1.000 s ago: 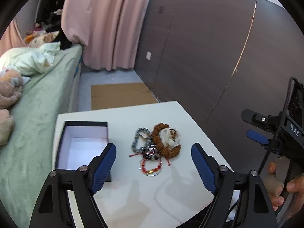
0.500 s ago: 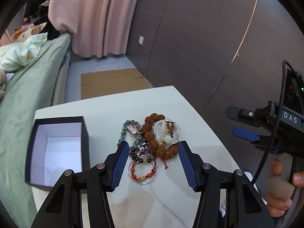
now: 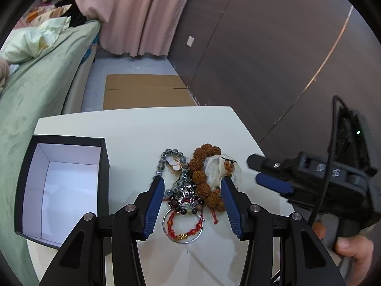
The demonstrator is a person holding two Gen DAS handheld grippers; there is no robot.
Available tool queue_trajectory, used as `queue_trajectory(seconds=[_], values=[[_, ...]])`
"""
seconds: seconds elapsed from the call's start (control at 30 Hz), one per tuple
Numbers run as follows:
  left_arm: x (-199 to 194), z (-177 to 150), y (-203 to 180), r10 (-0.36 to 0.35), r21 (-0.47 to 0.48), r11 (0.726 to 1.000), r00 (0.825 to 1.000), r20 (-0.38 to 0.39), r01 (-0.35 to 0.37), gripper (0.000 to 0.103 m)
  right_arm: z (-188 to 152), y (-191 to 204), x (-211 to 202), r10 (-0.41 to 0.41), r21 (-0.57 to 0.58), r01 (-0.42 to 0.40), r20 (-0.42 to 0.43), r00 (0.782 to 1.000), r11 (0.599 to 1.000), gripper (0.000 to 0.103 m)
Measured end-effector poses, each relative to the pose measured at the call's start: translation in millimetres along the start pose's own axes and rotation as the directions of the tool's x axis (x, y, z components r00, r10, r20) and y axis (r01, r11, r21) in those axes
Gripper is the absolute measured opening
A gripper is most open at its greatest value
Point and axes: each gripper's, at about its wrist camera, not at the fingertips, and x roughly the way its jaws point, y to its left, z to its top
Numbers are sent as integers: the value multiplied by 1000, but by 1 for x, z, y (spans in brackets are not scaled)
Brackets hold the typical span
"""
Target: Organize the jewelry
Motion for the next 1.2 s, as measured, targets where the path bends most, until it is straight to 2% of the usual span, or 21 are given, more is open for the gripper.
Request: queue_trajectory(seconds=[0.07, 0.2, 0.27, 0.43, 0.53, 0.63, 0.7, 0.77, 0.8, 0.87, 0.9, 0.93, 1.0, 1.13, 1.17, 1.2], values=[[2, 2, 2, -1, -15, 1000, 1000, 0, 1, 51, 1, -2, 9, -3, 10, 3, -17, 1000, 1000, 38], [8, 3, 4, -12, -33, 999, 1000, -7, 12, 48, 0, -3, 17, 24, 12, -23, -42, 999, 1000, 8], [11, 3, 3, -24, -37, 999, 1000, -15, 24, 47, -1, -4, 15, 52, 20, -51, -40, 998, 998, 4], [21, 1, -2, -40, -36, 999, 999, -36, 39, 47, -1, -5, -5, 119, 26, -119, 8, 993, 993, 2], [31, -3, -6, -48, -28, 999, 997, -60, 47, 38, 0, -4, -24, 158, 4, -158, 55, 986, 987, 2], [38, -7, -7, -43, -31, 999, 996, -73, 40, 37, 1, -4, -37, 177, -3, -177, 88, 980, 984, 2], [39, -8, -7, -40, -38, 999, 996, -74, 37, 37, 4, -4, -34, 129, 4, -130, 71, 989, 991, 2], [37, -8, -7, -34, -44, 999, 997, -66, 31, 37, 6, -6, -23, 126, 28, -126, 13, 992, 992, 2], [35, -7, -6, -28, -50, 998, 998, -61, 25, 37, 6, -7, -15, 133, 41, -132, -22, 991, 990, 4], [31, -6, -3, -25, -63, 998, 998, -51, 22, 37, 5, -8, -4, 131, 47, -127, -76, 989, 991, 22], [29, -4, -1, -27, -72, 997, 999, -44, 23, 37, 5, -7, 0, 126, 41, -122, -91, 988, 992, 45], [27, -2, 1, -26, -80, 997, 999, -38, 23, 37, 4, -6, 2, 122, 34, -119, -90, 988, 992, 59], [22, 0, 4, -28, -90, 996, 999, -24, 26, 37, 4, -4, 2, 101, 19, -100, -67, 993, 995, 60], [16, 3, 7, -35, -98, 995, 999, -9, 34, 37, 3, -8, 7, 112, 32, -110, -59, 992, 993, 59], [14, 3, 8, -36, -100, 994, 999, -5, 35, 37, 2, -9, 11, 108, 35, -106, -62, 992, 994, 57], [13, 3, 10, -37, -104, 994, 999, -2, 37, 37, 2, -10, 14, 104, 38, -101, -64, 993, 994, 50]])
